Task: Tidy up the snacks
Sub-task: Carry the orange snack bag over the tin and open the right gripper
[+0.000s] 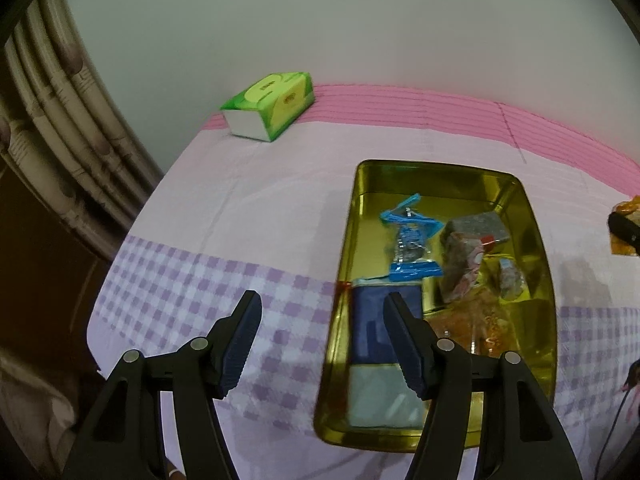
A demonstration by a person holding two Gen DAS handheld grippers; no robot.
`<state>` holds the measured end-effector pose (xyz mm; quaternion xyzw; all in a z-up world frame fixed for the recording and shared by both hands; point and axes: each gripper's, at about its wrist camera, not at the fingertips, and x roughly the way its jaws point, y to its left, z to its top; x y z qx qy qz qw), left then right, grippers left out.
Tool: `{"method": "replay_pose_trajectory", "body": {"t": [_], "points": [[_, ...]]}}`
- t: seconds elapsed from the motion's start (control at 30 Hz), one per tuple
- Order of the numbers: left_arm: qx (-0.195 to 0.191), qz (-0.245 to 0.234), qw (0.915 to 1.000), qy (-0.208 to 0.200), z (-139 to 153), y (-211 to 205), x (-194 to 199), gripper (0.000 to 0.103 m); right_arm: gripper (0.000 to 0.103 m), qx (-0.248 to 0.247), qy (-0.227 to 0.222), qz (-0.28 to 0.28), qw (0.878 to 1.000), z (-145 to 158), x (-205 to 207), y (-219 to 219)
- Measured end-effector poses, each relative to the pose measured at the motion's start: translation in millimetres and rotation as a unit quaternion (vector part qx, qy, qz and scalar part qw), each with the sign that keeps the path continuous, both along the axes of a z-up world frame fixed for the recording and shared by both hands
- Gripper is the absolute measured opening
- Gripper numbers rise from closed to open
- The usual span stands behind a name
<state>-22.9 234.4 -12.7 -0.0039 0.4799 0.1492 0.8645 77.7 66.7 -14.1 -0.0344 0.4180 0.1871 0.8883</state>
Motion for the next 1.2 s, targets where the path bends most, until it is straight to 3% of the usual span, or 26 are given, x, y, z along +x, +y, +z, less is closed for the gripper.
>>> {"method": "replay_pose_trajectory", "body": {"t": [0.27, 0.6, 1.2], "points": [[-0.006, 0.014, 0.9999, 0.001, -2.1, 14.9, -8.8, 0.065, 0.044, 0.005, 0.009, 0.066, 0.998, 0.4, -19.9, 73.1], [-0.011, 0.025, 0.9996, 0.0, -2.2, 25.4, -17.8, 0.071, 0.044, -0.015, 0.037, 0.083, 0.996, -22.1, -14.7, 125.7], [-0.015, 0.03, 0.9994, 0.009, -7.0, 29.2, -24.6, 0.071, 0.045, -0.035, 0.069, 0.076, 0.994, -52.2, -4.0, 144.1]]}}
